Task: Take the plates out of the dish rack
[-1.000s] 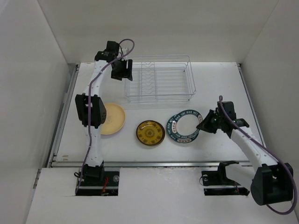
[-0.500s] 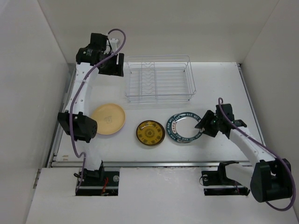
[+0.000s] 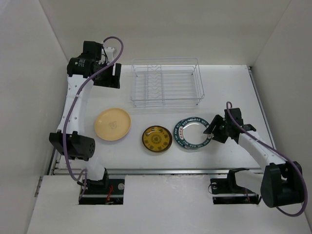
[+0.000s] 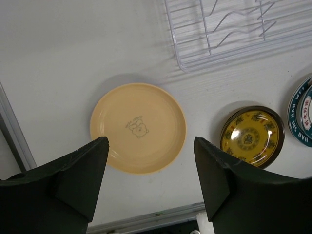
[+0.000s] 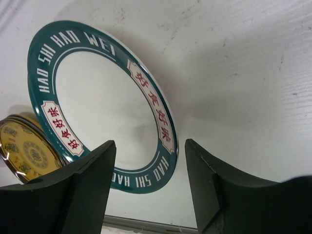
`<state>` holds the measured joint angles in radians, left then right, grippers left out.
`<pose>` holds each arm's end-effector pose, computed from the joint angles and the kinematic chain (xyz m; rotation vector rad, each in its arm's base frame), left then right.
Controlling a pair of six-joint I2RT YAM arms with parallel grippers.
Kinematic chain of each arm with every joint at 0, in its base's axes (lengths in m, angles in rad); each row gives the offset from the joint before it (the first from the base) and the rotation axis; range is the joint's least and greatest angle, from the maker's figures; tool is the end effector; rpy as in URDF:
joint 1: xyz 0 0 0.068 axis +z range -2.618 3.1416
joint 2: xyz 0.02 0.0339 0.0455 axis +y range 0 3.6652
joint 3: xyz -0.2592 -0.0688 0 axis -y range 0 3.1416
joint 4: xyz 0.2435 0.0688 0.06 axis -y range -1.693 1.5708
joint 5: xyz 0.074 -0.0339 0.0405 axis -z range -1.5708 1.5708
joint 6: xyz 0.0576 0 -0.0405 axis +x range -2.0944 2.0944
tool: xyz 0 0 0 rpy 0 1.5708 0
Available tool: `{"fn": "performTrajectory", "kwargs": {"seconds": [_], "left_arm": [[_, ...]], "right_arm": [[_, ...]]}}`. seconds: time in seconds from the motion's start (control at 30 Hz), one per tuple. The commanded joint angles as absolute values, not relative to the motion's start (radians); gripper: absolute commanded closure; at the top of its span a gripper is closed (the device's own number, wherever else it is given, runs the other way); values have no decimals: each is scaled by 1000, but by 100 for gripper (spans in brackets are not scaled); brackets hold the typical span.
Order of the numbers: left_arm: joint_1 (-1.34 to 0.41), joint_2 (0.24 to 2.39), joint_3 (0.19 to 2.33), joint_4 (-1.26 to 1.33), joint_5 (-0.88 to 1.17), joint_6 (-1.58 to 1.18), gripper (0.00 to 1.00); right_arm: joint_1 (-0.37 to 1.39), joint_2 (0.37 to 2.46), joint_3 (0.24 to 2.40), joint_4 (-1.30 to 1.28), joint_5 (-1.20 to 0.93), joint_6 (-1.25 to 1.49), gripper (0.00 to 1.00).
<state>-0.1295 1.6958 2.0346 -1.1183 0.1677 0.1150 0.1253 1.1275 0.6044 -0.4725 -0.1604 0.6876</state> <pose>0.3508 -0.0554 0.4163 0.3675 2.3166 -0.2041 0.2180 0.0367 0.1682 0.6698 2.5447 0.5018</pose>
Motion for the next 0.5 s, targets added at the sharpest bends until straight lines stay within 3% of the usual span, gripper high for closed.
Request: {"fn": "performTrajectory", "kwargs": {"seconds": [0.0, 0.47], "left_arm": [[-123, 1608, 2002, -1137, 129, 147, 32], [-123, 1543, 1921, -1117, 126, 147, 29]], "right_arm": [[120, 1121, 601, -407, -127, 687, 35], [193, 1324, 692, -397, -5, 673, 36]]}}
